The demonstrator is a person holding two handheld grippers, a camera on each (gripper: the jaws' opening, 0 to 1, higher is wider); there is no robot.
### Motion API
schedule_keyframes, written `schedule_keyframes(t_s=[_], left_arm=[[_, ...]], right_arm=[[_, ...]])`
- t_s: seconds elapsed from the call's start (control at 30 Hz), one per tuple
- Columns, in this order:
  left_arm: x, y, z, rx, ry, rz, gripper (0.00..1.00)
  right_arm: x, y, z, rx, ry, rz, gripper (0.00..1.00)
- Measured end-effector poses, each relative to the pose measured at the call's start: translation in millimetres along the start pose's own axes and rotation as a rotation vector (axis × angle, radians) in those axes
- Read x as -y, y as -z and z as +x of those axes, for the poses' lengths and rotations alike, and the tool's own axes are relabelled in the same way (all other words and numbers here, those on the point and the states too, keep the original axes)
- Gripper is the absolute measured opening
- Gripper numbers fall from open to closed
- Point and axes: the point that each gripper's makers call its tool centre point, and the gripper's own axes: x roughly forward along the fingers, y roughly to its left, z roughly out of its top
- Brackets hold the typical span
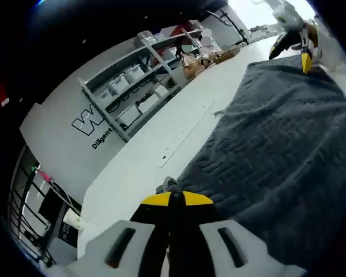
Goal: Open the folded towel by lifting each exposed corner and separating the folded layers until the towel lies flat within the target outline without major curled edges
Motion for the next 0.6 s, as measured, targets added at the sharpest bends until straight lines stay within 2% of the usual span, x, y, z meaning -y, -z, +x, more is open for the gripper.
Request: schedule_keyframes(t_s=[0.07,0.17,0.23,0.27,0.5,0.6], left_arm=[[9.3,2.9,-1.0,-0.020,0.049,-0.022,0.05],[18.9,4.3,0.6,-0.019,0.089,-0.018,0.05],[21.2,12.2,4.3,-0.046,0.086,-0.018,0.06],[22.9,21.4,7.0,-0.081,0.081,-0.004,0.06],[32.8,30.8,11.5,-0.102,0.108,-0.016,0.09],[34.8,26.9,9.0,-0.096,0.108,-0.031,0.16]], right_arm=[[0.0,0.2,0.2,-0.002,-0.001,0.000,0.97],[-0.9,-0.5,-0.5,0.002,-0.002,0.000,0.97],[-0.8,-0.9,-0.6,0.004,-0.002,0.001,0.97],[-0.3,-0.4,-0.9,0.003,-0.002,0.003,0.97],[-0.3,-0.4,-1.0,0.001,-0.005,0.004,0.96],[-1.6,-0.7,-1.4,0.001,-0.012,0.005,0.96]])
